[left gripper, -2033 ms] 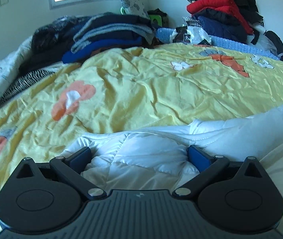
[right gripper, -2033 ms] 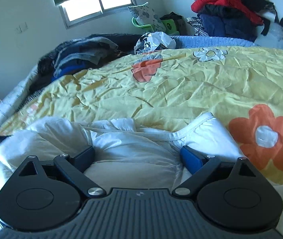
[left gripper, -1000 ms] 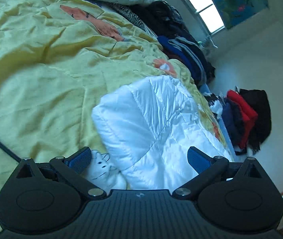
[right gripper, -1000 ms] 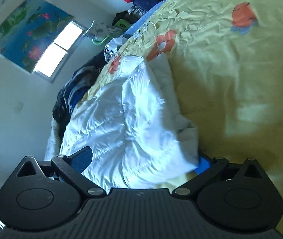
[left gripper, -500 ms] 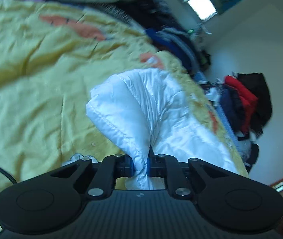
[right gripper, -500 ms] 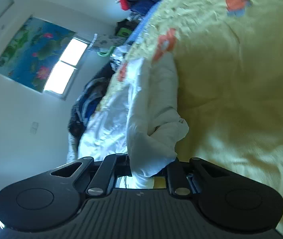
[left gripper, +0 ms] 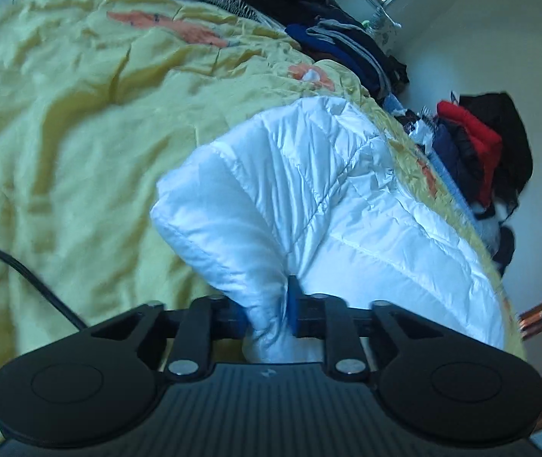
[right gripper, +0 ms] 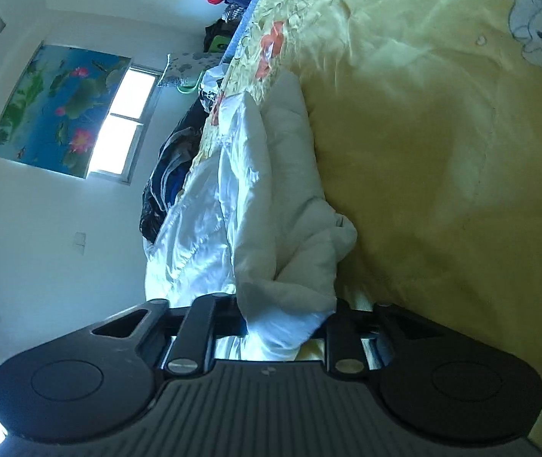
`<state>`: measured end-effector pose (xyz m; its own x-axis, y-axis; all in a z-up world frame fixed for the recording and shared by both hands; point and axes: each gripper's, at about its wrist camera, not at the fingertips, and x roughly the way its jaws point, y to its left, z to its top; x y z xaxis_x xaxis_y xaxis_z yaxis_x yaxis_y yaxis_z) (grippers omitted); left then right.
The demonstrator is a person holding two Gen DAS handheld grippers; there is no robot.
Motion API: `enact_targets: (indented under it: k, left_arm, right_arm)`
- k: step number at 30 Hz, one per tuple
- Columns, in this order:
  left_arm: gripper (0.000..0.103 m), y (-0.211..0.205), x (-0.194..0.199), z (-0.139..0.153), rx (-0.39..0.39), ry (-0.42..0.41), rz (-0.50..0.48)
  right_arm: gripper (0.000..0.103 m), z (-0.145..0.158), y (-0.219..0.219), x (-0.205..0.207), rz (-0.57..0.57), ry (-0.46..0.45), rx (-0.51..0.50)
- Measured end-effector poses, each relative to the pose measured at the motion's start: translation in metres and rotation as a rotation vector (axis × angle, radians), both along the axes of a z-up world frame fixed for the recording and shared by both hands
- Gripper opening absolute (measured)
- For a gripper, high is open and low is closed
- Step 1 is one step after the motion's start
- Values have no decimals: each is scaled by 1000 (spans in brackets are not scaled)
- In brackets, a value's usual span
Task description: Fold small clothes
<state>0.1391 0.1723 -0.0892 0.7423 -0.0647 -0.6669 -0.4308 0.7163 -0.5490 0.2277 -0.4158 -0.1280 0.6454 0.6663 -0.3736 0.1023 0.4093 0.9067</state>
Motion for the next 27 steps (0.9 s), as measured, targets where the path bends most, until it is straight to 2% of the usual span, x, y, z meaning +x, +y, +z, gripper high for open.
enact_targets:
  k: [1,2,3,5,7,9,10,11,12,14,16,18,20,22,23,25,27]
  left_arm:
    - [46,3,-8,6,24,-3,10]
    - [52,7,-19,14,57,-26,34]
    - [58,9,-32,22,101,-61,68]
    - [59,6,-51,44,231,-126,109]
    - [59,-12,-56,65,336,-216,86]
    - [59,-43,-45,78,398,-317,-38]
    - [59,-64,-35,80,427,-346,-117]
    - [59,-87,-23,79,443,-357,-190]
    - [59,-108,-11,76,445,-365,-274]
    - [59,-151,7,66,450,-367,-416]
    - [59,-186,16,52,498,-371,-514]
    - [59,-210,20,38,563,-367,-565]
    - [59,-220,24,24,616,-341,-572]
    - [61,-218,29,11,605,-301,-571]
    - [61,-214,33,7,571,-278,-566]
    - [62,-205,38,2,493,-248,-563]
    - [62,-200,42,0,452,-226,-567]
  right_arm:
    - [41,7,-5,-2,-7,-11,-34]
    - [50,16,-13,-7,-34,-37,-75]
    - [53,24,-22,-11,-76,-71,-111]
    - [54,46,-41,-19,-189,-153,-200]
    - [54,69,-45,-13,-223,-243,-243]
    - [55,90,-29,10,-147,-320,-214]
    - [65,101,-9,32,-48,-346,-178]
    - [83,109,15,56,71,-351,-144]
    - [91,114,39,78,180,-343,-109]
    - [88,117,98,128,381,-333,-42]
    - [90,117,145,169,487,-290,-62]
    - [90,105,191,212,625,-197,-94]
    - [88,88,220,243,659,-121,-197]
    - [83,75,239,258,675,-118,-326]
    - [78,64,243,265,678,-95,-344]
    - [77,44,242,263,658,-65,-293]
    - [76,38,238,256,655,-68,-268]
